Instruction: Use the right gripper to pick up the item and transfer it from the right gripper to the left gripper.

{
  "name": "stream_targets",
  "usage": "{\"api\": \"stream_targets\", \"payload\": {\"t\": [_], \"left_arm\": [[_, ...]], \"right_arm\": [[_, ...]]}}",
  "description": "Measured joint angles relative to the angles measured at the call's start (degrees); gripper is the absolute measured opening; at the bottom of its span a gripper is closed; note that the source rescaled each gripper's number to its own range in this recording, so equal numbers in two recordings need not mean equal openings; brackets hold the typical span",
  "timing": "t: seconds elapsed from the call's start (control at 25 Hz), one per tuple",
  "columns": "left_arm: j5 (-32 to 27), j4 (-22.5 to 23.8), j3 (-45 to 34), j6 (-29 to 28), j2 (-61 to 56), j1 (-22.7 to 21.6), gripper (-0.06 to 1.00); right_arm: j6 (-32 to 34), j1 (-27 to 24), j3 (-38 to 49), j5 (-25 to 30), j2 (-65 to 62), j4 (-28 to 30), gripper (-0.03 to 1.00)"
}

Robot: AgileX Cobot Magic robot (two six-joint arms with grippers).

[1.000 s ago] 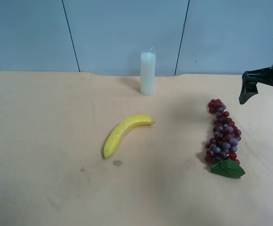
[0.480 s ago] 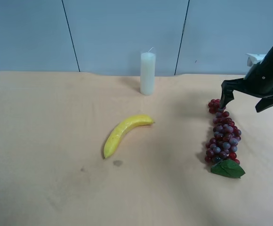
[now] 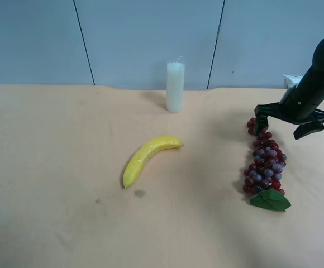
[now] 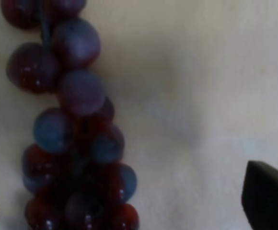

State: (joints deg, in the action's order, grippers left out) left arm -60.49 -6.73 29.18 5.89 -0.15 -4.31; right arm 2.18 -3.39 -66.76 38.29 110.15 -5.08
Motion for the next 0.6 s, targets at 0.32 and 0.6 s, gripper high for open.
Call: {"api": "stream_targets", "payload": {"t": [0.32, 0.6], "left_arm": [[0.00, 0.00, 0.00, 0.00, 0.00, 0.00, 0.93], [0.05, 0.00, 0.00, 0.00, 0.00, 0.00, 0.93]], "right_arm": [[6.97, 4.72, -4.14, 1.08, 4.16, 4.40, 1.00], [7.89, 4.72, -7.30, 4.02, 6.24, 4.58, 1.00]]}}
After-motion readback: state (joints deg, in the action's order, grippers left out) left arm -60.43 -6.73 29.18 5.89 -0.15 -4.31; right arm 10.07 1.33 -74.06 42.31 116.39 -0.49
